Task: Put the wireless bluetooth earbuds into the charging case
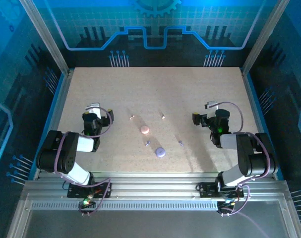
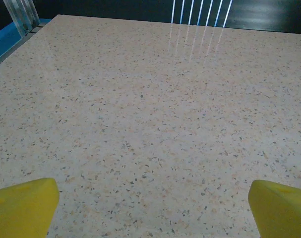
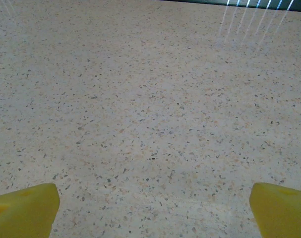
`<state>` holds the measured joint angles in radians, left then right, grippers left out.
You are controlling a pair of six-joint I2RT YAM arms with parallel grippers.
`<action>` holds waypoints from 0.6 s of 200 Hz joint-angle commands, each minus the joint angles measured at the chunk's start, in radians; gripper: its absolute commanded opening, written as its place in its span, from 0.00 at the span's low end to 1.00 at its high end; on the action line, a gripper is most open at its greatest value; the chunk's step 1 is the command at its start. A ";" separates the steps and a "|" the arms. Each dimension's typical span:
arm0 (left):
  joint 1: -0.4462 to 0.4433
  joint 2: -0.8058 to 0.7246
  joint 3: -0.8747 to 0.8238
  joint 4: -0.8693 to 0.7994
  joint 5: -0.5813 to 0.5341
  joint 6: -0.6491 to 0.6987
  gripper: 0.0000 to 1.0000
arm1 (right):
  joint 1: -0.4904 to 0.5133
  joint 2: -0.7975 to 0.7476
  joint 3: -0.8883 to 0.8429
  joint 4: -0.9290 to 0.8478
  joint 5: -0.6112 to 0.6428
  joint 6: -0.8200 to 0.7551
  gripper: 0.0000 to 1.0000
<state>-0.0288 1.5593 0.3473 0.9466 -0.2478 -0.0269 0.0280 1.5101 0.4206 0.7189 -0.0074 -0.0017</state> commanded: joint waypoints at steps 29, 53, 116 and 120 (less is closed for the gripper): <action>0.001 -0.010 0.024 -0.005 0.030 0.008 0.99 | 0.014 -0.004 0.018 0.024 0.001 -0.011 1.00; 0.001 -0.010 0.028 -0.009 0.046 0.014 0.99 | 0.014 -0.004 0.019 0.024 0.001 -0.011 1.00; 0.001 -0.010 0.035 -0.022 0.076 0.022 0.99 | 0.013 -0.004 0.018 0.024 0.002 -0.012 0.99; 0.001 -0.010 0.033 -0.022 0.076 0.022 0.99 | 0.013 -0.004 0.019 0.024 0.001 -0.011 1.00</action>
<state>-0.0288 1.5593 0.3588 0.9287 -0.1989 -0.0200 0.0280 1.5101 0.4210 0.7189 -0.0074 -0.0017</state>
